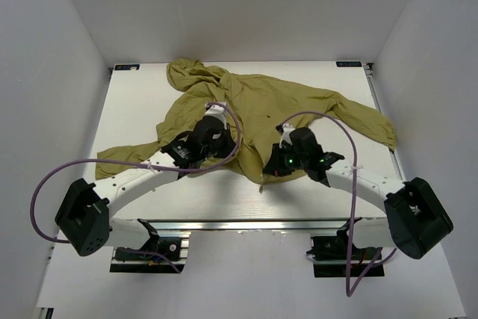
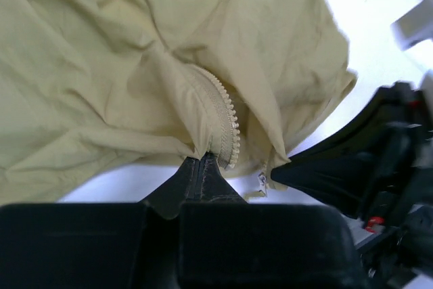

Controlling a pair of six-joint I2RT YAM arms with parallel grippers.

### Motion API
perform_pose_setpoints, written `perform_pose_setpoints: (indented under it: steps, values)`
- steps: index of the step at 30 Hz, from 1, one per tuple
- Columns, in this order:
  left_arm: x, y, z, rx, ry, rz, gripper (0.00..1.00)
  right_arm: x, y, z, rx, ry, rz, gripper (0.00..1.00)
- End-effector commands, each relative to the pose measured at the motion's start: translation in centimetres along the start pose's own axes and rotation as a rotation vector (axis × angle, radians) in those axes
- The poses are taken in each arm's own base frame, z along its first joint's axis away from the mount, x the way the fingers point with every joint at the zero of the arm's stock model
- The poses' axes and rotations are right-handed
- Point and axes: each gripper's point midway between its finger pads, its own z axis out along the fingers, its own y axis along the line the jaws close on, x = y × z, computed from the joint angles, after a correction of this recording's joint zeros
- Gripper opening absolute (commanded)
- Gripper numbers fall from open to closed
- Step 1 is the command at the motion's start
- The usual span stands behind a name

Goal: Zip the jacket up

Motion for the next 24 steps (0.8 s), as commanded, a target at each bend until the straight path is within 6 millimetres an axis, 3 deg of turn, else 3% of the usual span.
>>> perform_pose_setpoints:
  steps: [1, 6, 7, 8, 10, 13, 17, 24]
  values:
    - [2.1, 0.1, -0.3, 0.020, 0.083, -0.010, 0.00, 5.8, -2.8, -0.9, 0.187, 0.213, -0.013, 0.00]
    - [3.4, 0.3, -0.5, 0.030, 0.112, -0.032, 0.00, 8.1, -2.8, -0.7, 0.235, 0.283, 0.004, 0.00]
    - [3.7, 0.4, -0.5, 0.030, 0.121, -0.032, 0.00, 8.5, -3.0, -0.8, 0.256, 0.293, 0.001, 0.05]
    - [3.8, 0.3, -0.6, 0.035, 0.127, -0.036, 0.00, 8.7, -3.1, -0.8, 0.265, 0.299, 0.000, 0.18]
    - [4.0, 0.3, -0.7, 0.039, 0.131, -0.039, 0.00, 9.0, -3.1, -0.9, 0.277, 0.304, -0.014, 0.34]
    - [4.5, 0.6, -0.8, 0.033, 0.142, -0.040, 0.00, 9.0, -3.2, -1.1, 0.295, 0.304, -0.013, 0.45]
    - [4.6, 0.7, -1.1, 0.039, 0.139, -0.043, 0.00, 8.9, -3.6, -1.4, 0.339, 0.303, -0.006, 0.51]
    - [4.6, 0.8, -1.1, 0.035, 0.139, -0.041, 0.00, 9.1, -3.9, -1.0, 0.377, 0.312, -0.005, 0.52]
